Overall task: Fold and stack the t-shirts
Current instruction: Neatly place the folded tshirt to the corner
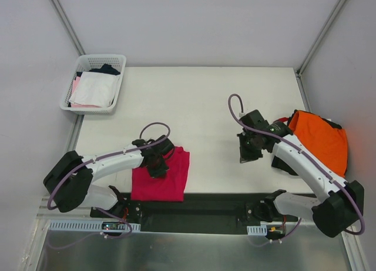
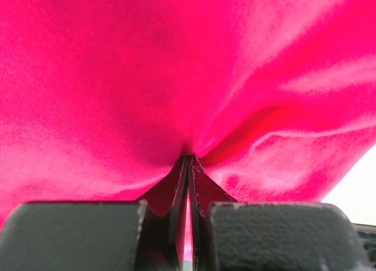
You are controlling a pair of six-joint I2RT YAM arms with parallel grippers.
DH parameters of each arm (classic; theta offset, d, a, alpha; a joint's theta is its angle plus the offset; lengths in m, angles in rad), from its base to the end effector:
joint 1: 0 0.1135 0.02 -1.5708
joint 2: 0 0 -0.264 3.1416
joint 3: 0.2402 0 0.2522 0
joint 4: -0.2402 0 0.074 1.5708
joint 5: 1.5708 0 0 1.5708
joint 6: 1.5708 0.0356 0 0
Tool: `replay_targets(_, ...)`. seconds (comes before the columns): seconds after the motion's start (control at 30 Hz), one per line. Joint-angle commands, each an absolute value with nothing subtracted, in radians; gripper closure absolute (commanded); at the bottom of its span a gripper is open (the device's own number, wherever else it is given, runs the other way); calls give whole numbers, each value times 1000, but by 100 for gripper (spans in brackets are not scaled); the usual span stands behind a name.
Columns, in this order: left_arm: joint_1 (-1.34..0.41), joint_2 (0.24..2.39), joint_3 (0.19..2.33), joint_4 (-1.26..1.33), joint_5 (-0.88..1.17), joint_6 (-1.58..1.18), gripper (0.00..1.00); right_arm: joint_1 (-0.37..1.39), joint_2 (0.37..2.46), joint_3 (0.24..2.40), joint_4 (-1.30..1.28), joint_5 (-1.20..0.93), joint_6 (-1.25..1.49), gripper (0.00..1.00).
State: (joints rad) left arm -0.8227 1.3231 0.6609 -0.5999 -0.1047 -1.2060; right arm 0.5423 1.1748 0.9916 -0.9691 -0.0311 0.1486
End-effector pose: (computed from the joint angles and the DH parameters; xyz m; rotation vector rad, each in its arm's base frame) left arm 0.1514 -0.1577 0.1619 -0.5707 2.8181 -0.3003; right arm 0.1831 0.1116 0.2713 -0.5464 2.6936 0.2378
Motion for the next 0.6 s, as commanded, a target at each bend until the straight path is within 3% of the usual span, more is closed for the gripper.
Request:
replay_targets(0.0, -819, 1437, 693, -896, -173, -1172, 100, 546, 1131, 980, -985, -31, 158, 99)
replay_targets(0.57, -606, 1621, 985, -982, -314, -965, 100, 546, 991, 950, -1069, 38, 181, 99)
